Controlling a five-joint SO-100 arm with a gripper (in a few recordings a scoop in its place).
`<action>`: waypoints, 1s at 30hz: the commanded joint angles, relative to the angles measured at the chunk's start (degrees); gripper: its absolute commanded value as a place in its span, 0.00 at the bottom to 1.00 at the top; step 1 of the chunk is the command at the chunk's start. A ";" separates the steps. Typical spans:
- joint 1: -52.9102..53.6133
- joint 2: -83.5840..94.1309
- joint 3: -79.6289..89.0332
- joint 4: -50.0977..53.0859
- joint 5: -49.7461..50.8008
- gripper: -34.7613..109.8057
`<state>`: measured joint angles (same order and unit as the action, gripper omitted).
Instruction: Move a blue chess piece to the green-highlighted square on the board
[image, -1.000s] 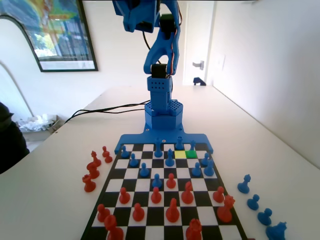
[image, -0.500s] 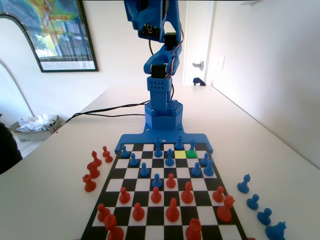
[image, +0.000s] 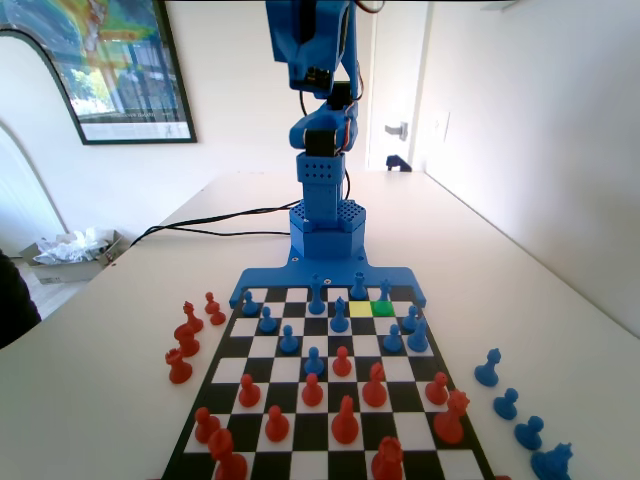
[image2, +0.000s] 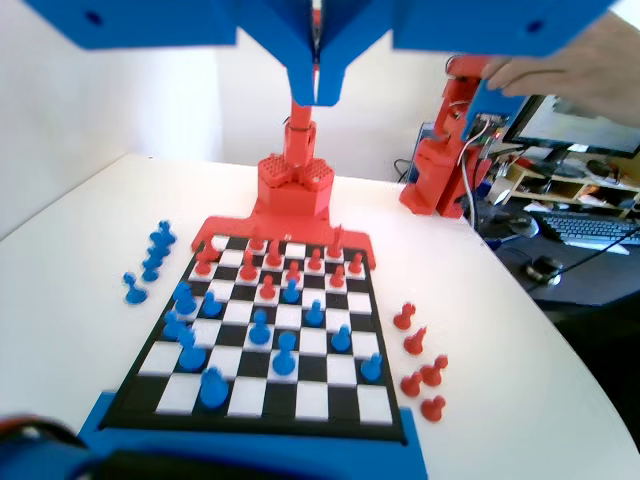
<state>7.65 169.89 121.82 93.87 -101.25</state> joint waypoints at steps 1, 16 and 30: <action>-1.05 0.62 1.93 -1.58 -0.35 0.25; -5.71 5.19 2.90 -3.60 0.18 0.25; -5.62 5.19 2.90 -3.60 0.00 0.25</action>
<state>1.76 174.90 124.63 91.23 -100.81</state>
